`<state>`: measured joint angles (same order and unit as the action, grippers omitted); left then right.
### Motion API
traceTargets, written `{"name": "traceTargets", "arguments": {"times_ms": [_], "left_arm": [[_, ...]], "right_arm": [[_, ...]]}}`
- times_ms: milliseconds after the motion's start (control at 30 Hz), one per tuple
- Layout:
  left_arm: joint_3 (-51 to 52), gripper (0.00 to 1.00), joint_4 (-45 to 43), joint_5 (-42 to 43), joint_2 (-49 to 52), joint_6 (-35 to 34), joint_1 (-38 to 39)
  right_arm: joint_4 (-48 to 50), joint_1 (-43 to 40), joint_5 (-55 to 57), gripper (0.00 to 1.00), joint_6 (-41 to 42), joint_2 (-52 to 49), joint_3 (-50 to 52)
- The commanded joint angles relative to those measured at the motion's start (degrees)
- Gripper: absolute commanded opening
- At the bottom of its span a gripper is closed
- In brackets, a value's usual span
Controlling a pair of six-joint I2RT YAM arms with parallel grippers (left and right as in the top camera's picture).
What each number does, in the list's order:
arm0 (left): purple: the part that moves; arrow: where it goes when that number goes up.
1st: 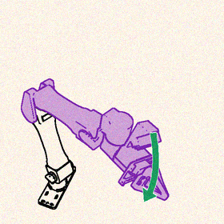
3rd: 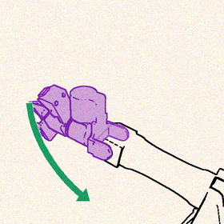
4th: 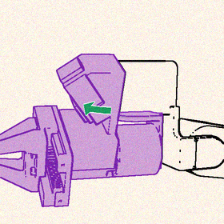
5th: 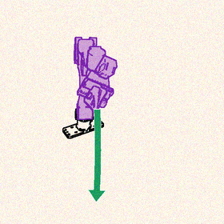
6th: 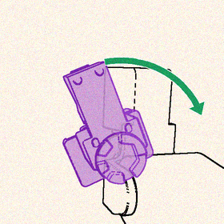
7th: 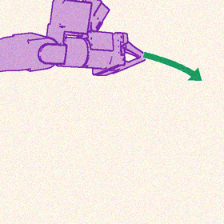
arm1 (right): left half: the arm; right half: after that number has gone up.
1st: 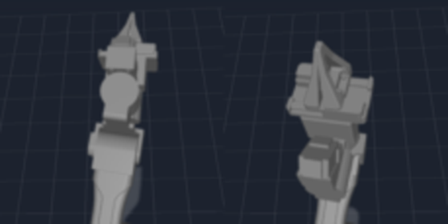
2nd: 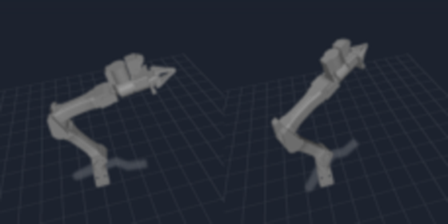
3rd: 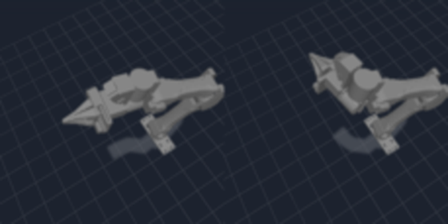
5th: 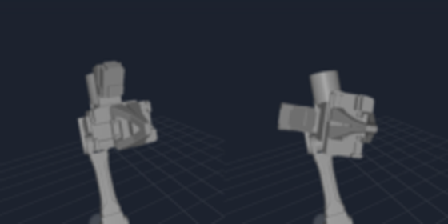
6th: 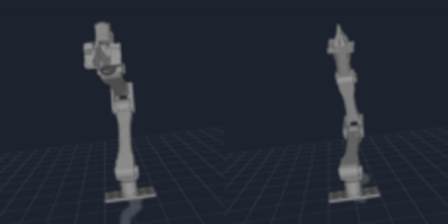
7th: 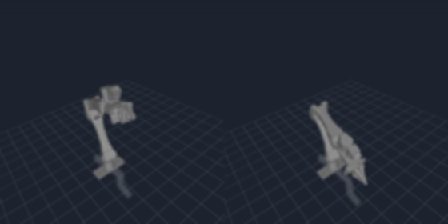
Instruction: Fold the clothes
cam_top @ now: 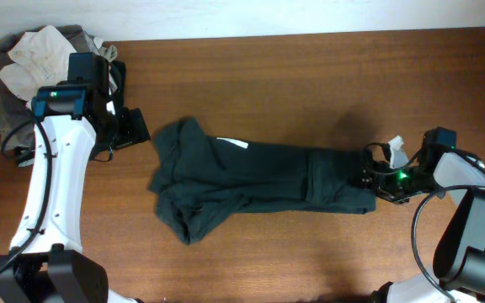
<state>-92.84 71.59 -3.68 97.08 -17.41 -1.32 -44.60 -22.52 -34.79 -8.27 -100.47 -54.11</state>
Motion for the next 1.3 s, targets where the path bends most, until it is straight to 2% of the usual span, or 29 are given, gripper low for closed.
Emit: {"name": "traceTargets", "arguments": {"times_ms": [0, 67, 133, 167, 233, 333, 600, 767, 967, 1100, 1267], "left_arm": [[0.3, 0.94, 0.0, -0.2, 0.4, 0.3, -0.2], [0.3, 0.94, 0.0, -0.2, 0.4, 0.3, -0.2], [0.3, 0.94, 0.0, -0.2, 0.4, 0.3, -0.2], [0.3, 0.94, 0.0, -0.2, 0.4, 0.3, -0.2], [0.3, 0.94, 0.0, -0.2, 0.4, 0.3, -0.2], [0.3, 0.94, 0.0, -0.2, 0.4, 0.3, -0.2], [0.3, 0.94, 0.0, -0.2, 0.4, 0.3, -0.2], [0.3, 0.94, 0.0, -0.2, 0.4, 0.3, -0.2], [0.3, 0.94, -0.3, -0.2, 0.4, 0.3, -0.2], [0.3, 0.94, -0.4, -0.2, 0.4, 0.3, -0.2], [0.3, 0.94, -0.3, -0.2, 0.4, 0.3, -0.2]], "right_arm": [[0.6, 0.5, -2.5, 0.37, 0.0, -0.3, 0.6], [0.6, 0.5, -2.5, 0.29, 0.0, -0.3, 0.6], [0.6, 0.5, -2.5, 0.14, 0.2, -0.3, 0.6], [0.6, 0.5, -2.5, 0.04, 0.2, -0.3, 0.6], [0.7, 0.4, -0.9, 0.04, 1.9, -0.3, 0.6], [0.3, 0.3, 7.4, 0.04, 7.9, -0.3, -0.6], [-11.0, 0.5, 18.7, 0.04, 15.5, 3.8, -11.3], [-14.4, 3.8, 29.6, 0.04, 19.2, 8.2, -13.6], [-14.3, 19.1, 45.5, 0.04, 28.6, 8.2, -13.6], [-11.6, 29.2, 46.0, 0.04, 29.8, 8.0, -13.6], [-9.7, 36.2, 46.0, 0.04, 29.9, 4.4, -13.6]]}}
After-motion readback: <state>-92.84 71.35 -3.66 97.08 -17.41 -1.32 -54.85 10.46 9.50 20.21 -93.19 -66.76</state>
